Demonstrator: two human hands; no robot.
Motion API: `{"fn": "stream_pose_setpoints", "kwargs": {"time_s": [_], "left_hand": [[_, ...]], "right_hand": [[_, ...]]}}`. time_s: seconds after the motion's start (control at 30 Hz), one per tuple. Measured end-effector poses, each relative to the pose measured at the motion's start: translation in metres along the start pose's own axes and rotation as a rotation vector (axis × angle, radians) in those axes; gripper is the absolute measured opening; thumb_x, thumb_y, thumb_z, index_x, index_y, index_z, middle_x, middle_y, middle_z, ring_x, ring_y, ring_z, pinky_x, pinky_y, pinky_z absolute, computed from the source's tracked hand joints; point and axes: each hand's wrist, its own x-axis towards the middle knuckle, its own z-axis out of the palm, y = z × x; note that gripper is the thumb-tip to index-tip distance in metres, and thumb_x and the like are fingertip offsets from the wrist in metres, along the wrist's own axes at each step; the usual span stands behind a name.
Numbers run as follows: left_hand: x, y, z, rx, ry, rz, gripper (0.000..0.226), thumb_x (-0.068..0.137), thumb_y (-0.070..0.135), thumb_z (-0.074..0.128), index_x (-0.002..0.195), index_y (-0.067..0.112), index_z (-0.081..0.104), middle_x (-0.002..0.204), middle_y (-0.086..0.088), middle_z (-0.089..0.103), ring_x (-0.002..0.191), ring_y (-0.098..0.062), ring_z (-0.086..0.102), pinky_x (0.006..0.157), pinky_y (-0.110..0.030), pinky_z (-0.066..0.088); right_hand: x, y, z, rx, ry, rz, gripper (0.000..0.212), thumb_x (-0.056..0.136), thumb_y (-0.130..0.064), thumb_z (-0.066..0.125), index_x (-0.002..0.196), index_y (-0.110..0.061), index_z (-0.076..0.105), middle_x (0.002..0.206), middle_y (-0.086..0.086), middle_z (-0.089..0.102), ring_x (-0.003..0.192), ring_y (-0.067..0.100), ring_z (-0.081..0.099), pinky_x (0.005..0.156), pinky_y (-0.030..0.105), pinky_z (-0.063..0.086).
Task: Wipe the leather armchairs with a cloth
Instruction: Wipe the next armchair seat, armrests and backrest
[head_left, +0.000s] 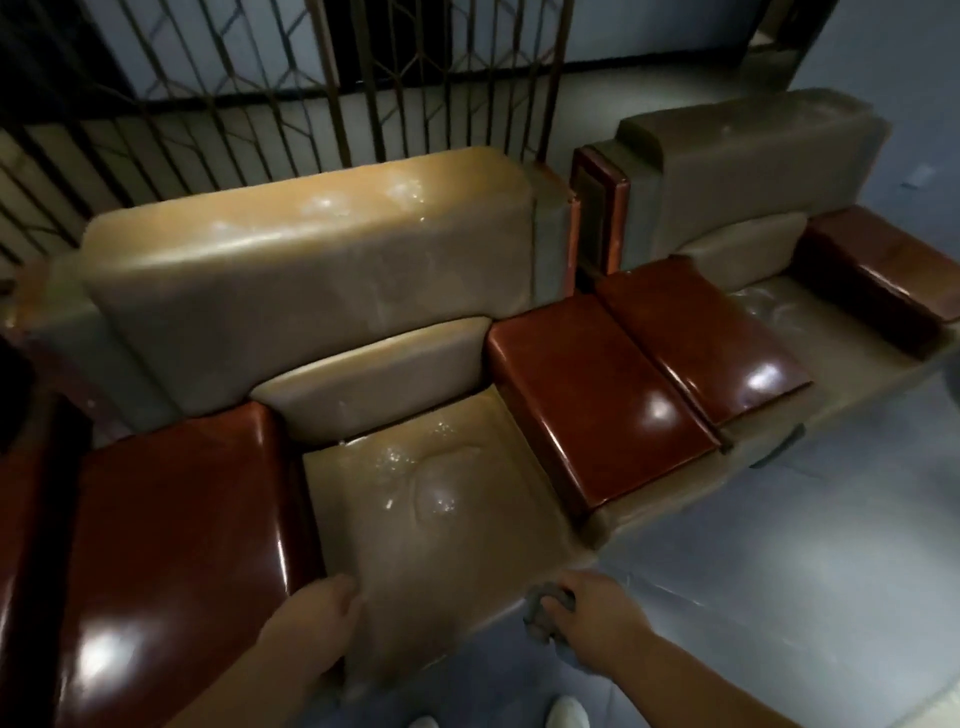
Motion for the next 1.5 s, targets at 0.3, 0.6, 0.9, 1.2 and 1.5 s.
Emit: {"fn": "stream_pose_setpoints", "kwargs": {"time_s": [0.3,0.6,0.9,1.2,1.5], "left_hand": [[0.005,0.032,0.067,-0.132,0.050,-0.192,0.024,0.105,0.044,0.054,0.117,0.029,0.068,0.112,0.004,0.064,0.105,-0.018,0.064,0.094,-0.034,0.053],[0.070,0.026,0.140,0.024,0.062,-0.189,0.039,0.105,0.045,0.049,0.139,0.027,0.057,0.134,0.003,0.058,0.121,-0.020,0.058,0.100,-0.035,0.050],[0.177,-0.040,0.251,0.025,0.312,-0.199,0.053,0.104,0.058,0.044,0.151,0.034,0.049,0.156,0.009,0.047,0.144,-0.015,0.043,0.119,-0.035,0.038],[0.231,-0.085,0.329,0.019,0.759,-0.165,0.057,0.094,0.058,0.047,0.145,0.034,0.056,0.149,0.007,0.048,0.141,-0.017,0.040,0.117,-0.039,0.030],[0.208,-0.067,0.317,-0.098,0.725,-0.214,0.058,0.101,0.050,0.057,0.156,0.033,0.047,0.164,0.007,0.038,0.153,-0.016,0.031,0.127,-0.046,0.024]], "right_hand": [[0.105,0.041,0.014,-0.204,0.006,-0.086,0.020,0.106,-0.048,0.048,0.105,-0.030,0.056,0.115,0.000,0.053,0.097,0.016,0.057,0.083,0.030,0.049],[0.192,0.083,0.078,-0.176,0.073,-0.108,0.040,0.104,-0.057,0.042,0.133,-0.033,0.056,0.131,-0.001,0.049,0.110,0.017,0.057,0.094,0.037,0.053],[0.295,0.104,0.182,-0.294,0.233,-0.329,0.038,0.106,-0.054,0.030,0.126,-0.037,0.058,0.149,-0.006,0.037,0.129,0.018,0.043,0.103,0.041,0.039],[0.359,0.114,0.252,-0.267,0.632,-0.660,0.044,0.100,-0.056,0.037,0.115,-0.027,0.066,0.143,0.000,0.048,0.140,0.023,0.039,0.119,0.047,0.034],[0.319,0.112,0.244,-0.285,0.457,-0.706,0.051,0.102,-0.048,0.051,0.147,-0.025,0.048,0.148,-0.003,0.046,0.142,0.017,0.038,0.121,0.032,0.029]]}}
